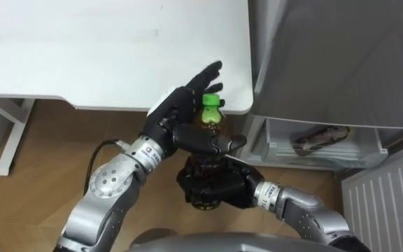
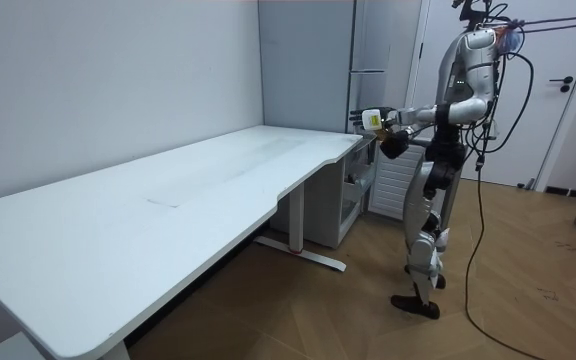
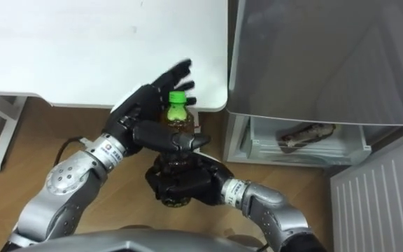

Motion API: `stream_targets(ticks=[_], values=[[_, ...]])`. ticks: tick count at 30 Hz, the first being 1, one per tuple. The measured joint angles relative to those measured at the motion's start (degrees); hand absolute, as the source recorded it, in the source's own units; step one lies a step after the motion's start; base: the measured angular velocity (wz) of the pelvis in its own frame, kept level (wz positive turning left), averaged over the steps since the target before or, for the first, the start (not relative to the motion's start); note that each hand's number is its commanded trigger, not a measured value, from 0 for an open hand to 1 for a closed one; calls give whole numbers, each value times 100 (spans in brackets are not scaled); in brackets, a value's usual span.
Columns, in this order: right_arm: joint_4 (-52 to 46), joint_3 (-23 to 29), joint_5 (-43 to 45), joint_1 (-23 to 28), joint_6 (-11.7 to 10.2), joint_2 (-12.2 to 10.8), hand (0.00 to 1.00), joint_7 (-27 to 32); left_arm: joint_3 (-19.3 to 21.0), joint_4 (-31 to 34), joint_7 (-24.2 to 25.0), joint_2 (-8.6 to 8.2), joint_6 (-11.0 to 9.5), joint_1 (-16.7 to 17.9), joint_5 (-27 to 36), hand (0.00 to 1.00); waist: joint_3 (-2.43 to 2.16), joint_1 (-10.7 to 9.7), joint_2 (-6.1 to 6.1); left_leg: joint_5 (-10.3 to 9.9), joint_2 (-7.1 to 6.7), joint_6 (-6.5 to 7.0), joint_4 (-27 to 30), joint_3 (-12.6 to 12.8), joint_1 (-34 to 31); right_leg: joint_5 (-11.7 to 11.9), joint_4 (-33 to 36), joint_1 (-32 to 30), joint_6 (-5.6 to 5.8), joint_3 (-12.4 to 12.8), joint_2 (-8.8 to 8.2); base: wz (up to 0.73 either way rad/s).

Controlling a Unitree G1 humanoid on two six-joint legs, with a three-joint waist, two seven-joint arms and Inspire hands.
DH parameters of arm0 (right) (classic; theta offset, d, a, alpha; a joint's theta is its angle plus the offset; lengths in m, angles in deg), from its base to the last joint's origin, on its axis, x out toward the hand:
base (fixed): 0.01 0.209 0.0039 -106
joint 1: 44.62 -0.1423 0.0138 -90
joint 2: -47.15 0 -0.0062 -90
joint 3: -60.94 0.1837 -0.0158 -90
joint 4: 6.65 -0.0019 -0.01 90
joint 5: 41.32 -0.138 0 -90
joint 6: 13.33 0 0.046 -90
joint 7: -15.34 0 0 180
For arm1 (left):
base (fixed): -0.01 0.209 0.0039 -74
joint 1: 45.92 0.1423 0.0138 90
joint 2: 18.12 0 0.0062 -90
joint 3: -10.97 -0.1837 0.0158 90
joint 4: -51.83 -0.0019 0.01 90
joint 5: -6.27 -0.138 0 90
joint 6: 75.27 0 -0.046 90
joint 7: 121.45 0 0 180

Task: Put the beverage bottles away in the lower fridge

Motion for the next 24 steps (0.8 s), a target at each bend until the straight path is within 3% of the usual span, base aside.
stream_targets(ticks=[3,8,12,14,16,20,23,24], values=[[56,18,85,2,1,-1,100,28,102,175,-90,-35,-255,-6,-37,0,2,28,-23,-1,-3,1,-1,3,5,1,-12,21,1,-1,-2,0],[202,53,126,11,0,6,100,89,493,472,-279,-102,-366,-12,-29,0,7,166,-12,-1,7,0,15,10,5,3,0,14,-3,12,7,-1],[213,242,161,149,0,13,100,154,1032,793,-723,-130,-615,-9,-29,0,8,317,93,-1,-1,0,-7,-6,67,4,-1,68,-3,3,1,0],[182,491,245,280,-3,28,100,155,1409,837,-940,-128,-724,-9,-177,0,-14,338,146,0,-4,0,-31,-13,113,3,-8,111,-3,-4,1,2],[156,737,297,376,-32,55,100,179,1928,926,-1451,-131,-858,-6,-421,0,-24,454,198,0,-8,0,-54,-15,184,3,-82,212,-2,-14,12,0],[156,915,298,473,-47,215,100,266,2522,1250,-2331,-133,-1110,-11,-949,0,-33,700,201,5,-5,-7,-99,-19,207,3,-89,208,-3,11,25,-2],[153,947,297,532,-86,185,100,394,2961,1291,-3043,-130,-1367,-29,-1353,0,-38,814,196,7,-14,-9,-91,-64,229,4,-129,254,-2,-44,25,7],[151,949,300,588,-147,152,100,434,3127,1292,-3289,-129,-1407,-29,-1489,0,-66,888,191,7,-23,-9,-93,-97,263,5,-185,270,0,-48,27,0]])
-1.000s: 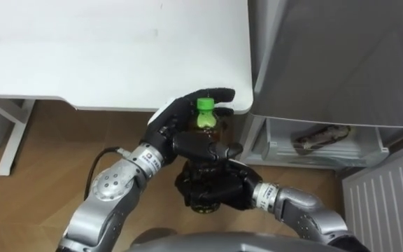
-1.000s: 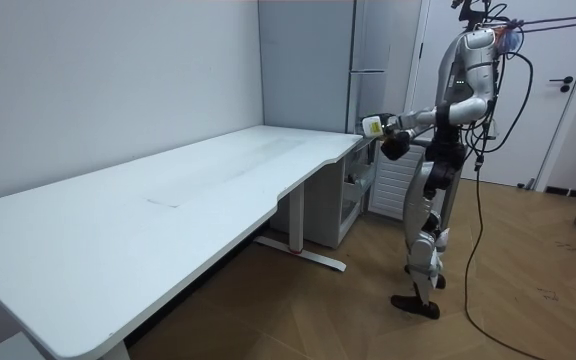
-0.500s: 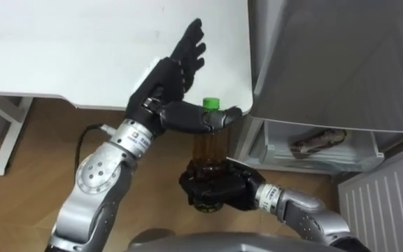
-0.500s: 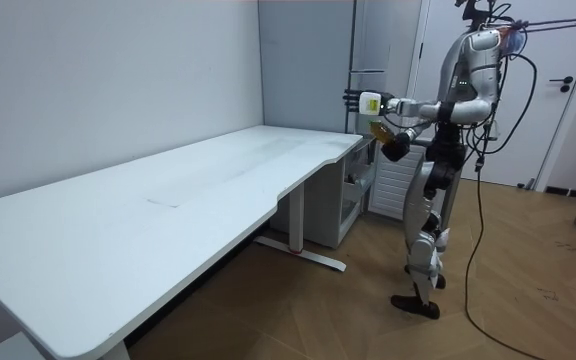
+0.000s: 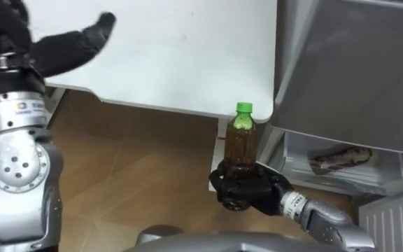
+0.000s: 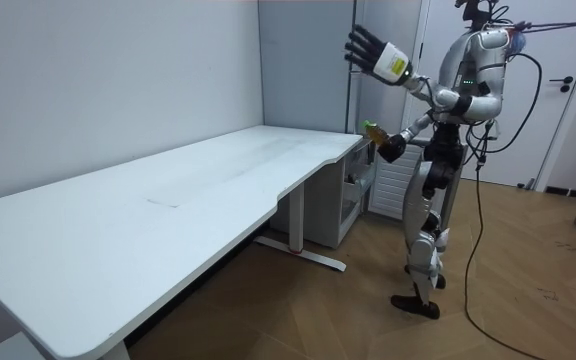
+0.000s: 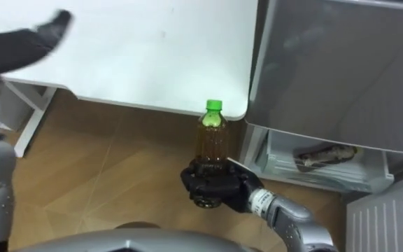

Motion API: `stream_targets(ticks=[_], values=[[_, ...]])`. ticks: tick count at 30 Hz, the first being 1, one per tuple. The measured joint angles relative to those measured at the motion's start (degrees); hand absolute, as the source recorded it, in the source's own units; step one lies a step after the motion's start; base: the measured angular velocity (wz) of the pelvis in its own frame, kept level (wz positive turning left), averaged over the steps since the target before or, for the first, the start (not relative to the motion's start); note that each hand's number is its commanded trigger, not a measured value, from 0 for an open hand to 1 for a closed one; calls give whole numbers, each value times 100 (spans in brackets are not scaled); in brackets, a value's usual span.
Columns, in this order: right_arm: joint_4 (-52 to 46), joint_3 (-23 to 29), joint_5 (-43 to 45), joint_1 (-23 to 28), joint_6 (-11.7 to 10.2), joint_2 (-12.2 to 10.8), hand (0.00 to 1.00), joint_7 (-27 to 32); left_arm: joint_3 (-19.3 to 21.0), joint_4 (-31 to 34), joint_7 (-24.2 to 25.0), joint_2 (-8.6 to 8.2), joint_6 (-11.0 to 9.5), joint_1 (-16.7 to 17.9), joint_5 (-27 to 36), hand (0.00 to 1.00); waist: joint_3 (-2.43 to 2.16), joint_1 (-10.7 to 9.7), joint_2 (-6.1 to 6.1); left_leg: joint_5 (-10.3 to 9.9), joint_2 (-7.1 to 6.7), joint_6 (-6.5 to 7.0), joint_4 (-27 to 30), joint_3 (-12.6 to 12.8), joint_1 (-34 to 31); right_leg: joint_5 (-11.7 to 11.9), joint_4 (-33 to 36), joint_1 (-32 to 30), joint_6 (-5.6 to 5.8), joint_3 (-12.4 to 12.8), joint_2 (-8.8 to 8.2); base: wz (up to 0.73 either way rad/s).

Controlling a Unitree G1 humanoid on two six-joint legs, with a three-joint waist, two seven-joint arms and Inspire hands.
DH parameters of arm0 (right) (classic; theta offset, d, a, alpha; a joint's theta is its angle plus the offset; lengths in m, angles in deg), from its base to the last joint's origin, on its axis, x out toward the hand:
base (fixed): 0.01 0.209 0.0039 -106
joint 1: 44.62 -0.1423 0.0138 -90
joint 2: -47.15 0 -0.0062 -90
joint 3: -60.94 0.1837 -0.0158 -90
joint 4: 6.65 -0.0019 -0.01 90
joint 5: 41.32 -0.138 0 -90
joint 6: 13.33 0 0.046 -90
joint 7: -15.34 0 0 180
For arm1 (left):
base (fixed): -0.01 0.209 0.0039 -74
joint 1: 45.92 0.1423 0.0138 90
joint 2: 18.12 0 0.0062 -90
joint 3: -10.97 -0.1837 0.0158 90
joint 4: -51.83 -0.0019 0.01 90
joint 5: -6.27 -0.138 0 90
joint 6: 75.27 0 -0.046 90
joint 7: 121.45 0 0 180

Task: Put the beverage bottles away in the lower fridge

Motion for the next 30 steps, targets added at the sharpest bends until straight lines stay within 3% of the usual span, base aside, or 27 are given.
stream_targets(ticks=[4,6,11,14,17,19,22,25,30], values=[[-52,-12,20,128,-29,-25,100,37,514,-63,-857,13,-101,-17,-142,0,8,215,33,-1,-7,1,-49,-12,142,0,-10,84,2,14,-6,0],[-71,-12,13,135,-29,-20,100,90,608,-211,-1106,25,-134,-29,-42,0,-11,300,54,-1,-9,1,-65,-11,157,-1,-10,103,3,10,-8,-2],[-105,-17,-7,134,49,-27,100,344,675,-1292,-1545,1,-117,14,329,0,-20,520,55,1,0,-3,-96,6,144,-2,-32,85,3,15,3,-1],[-158,-17,-21,127,150,-53,100,505,582,-2033,-1773,-6,-56,300,587,0,-50,530,-18,2,-9,-4,-88,12,151,0,-95,116,5,13,9,0],[-262,-168,-46,113,153,-13,100,726,350,-3022,-1913,19,-12,348,1246,0,-42,620,-95,3,0,-5,-118,23,190,-1,-93,114,5,52,16,-7],[-270,-255,-250,97,191,-28,100,905,79,-3851,-1898,23,181,385,1782,0,-27,647,-173,2,2,-6,-170,39,199,-1,-101,98,5,69,17,-6],[-260,-358,-638,90,271,-35,100,1070,-337,-4792,-1821,26,341,484,1871,0,-7,644,-231,-1,18,-6,-211,114,239,2,-99,97,7,156,33,-10],[-252,-470,-884,-2,290,-22,100,1177,-746,-5534,-1714,29,523,489,2034,0,18,604,-198,-12,45,-12,-213,195,213,14,-100,66,3,187,48,-10],[-184,-636,-942,-186,403,-19,100,1255,-1167,-6278,-1364,40,672,658,2020,0,17,461,-207,-35,88,-35,-239,228,231,18,-103,73,-3,189,87,-3]])
